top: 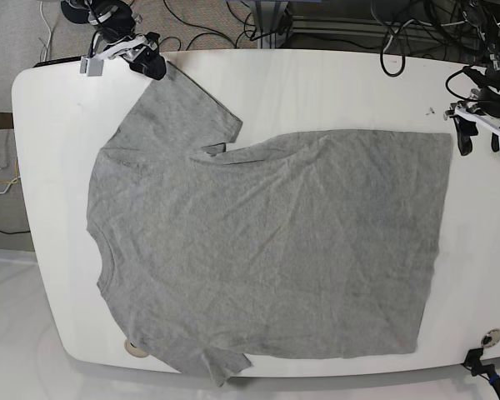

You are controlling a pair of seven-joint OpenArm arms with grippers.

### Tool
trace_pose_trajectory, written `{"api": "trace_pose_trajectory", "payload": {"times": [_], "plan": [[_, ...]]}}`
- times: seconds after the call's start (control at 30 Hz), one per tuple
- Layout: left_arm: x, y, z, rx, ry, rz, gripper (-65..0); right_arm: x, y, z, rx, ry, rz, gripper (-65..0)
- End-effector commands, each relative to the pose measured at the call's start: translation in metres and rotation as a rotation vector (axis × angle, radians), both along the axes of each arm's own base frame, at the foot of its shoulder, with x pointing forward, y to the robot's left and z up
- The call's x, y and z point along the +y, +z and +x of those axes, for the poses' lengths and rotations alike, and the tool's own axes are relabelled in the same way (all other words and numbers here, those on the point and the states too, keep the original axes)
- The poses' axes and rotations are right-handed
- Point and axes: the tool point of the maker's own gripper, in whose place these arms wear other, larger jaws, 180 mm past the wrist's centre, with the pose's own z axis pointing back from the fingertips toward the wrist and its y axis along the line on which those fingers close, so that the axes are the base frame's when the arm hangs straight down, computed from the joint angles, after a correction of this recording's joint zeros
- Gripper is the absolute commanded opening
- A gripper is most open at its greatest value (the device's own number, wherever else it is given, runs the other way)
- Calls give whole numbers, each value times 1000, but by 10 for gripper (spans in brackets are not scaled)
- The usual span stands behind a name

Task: Fold the T-shirt properly
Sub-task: 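Lower the left gripper and grasp the hem corner of the shirt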

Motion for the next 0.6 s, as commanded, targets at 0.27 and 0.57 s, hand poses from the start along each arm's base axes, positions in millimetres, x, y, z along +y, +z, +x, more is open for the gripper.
{"api": "trace_pose_trajectory", "payload": {"times": [0.27, 0.57], "plan": [[2, 13, 6, -44, -11, 20, -250, 23, -7, 6, 8, 58, 42, -350], [2, 13, 6, -44, -11, 20, -250, 31, -2, 38, -46, 83, 58, -350]]}}
